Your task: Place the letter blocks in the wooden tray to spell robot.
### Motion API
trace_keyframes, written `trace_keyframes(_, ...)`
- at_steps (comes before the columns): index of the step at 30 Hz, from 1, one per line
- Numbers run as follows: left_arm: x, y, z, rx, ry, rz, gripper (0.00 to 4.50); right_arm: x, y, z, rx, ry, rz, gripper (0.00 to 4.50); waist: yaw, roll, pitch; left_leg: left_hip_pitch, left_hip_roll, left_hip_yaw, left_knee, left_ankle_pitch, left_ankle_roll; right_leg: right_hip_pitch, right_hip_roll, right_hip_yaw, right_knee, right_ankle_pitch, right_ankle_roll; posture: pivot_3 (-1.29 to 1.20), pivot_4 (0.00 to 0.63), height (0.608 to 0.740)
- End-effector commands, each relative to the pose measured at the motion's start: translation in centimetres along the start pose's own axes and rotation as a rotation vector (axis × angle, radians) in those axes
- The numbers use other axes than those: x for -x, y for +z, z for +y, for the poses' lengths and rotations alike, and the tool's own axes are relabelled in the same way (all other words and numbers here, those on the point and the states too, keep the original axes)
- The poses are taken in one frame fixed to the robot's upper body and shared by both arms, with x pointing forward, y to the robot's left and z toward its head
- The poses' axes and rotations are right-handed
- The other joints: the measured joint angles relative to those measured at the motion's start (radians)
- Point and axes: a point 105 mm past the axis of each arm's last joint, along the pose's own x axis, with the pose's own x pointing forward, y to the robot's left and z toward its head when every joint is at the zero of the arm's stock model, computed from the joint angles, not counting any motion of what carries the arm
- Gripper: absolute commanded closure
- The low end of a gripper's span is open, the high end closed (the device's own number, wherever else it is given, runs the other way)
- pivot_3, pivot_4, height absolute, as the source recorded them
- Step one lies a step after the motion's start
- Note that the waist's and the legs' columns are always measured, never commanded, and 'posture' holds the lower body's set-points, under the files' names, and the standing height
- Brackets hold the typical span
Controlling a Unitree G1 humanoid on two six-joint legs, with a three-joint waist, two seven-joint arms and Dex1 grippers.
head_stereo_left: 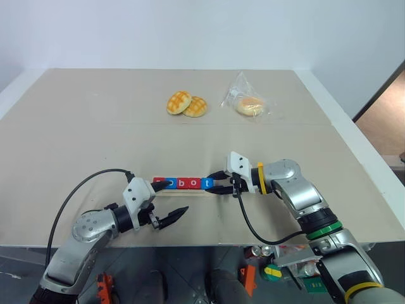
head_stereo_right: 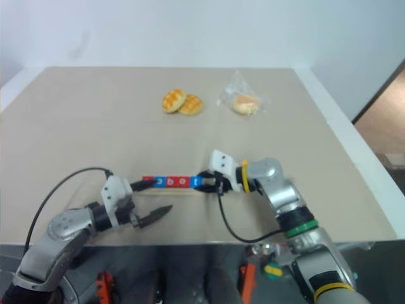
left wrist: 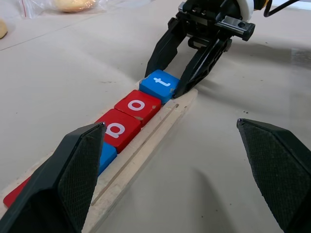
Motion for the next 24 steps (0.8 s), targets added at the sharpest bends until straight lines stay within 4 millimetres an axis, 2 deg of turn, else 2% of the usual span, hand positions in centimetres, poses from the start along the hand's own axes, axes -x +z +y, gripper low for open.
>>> trace_keyframes(1, -0.12, 1.09, -0.21, -0.030, -0.009, -0.035, 0.00, 0.37, 0.77, -0.74, -0.004, -0.023, -0.023, 2.76, 0.000, 0.000, 0.000, 0.000, 0.000, 0.000, 0.000, 0.000, 0.000, 0.000, 0.000, 0.000, 0.000, 0.000, 0.000, 0.00, 0.150, 0.740)
trace_keyframes(11, -0.12, 1.08, -0.13, -0.033, -0.009, -0.034, 0.00, 0.39, 1.71, -1.01, 0.026, 0.012, -0.040, 2.76, 0.000, 0.000, 0.000, 0.000, 0.000, 0.000, 0.000, 0.000, 0.000, 0.000, 0.000, 0.000, 0.000, 0.000, 0.000, 0.00, 0.150, 0.740)
trace_keyframes(18, -0.09, 1.06, -0.18, -0.034, -0.007, -0.034, 0.00, 0.17, 1.24, -0.30, 0.033, 0.085, -0.012, 2.76, 0.000, 0.000, 0.000, 0.000, 0.000, 0.000, 0.000, 0.000, 0.000, 0.000, 0.000, 0.000, 0.000, 0.000, 0.000, 0.00, 0.150, 0.740)
trace_keyframes(24, -0.05, 1.10, -0.28, -0.033, -0.003, -0.036, 0.00, -0.06, 0.88, -0.57, 0.033, 0.089, 0.002, 2.76, 0.000, 0.000, 0.000, 0.000, 0.000, 0.000, 0.000, 0.000, 0.000, 0.000, 0.000, 0.000, 0.000, 0.000, 0.000, 0.00, 0.150, 0.740)
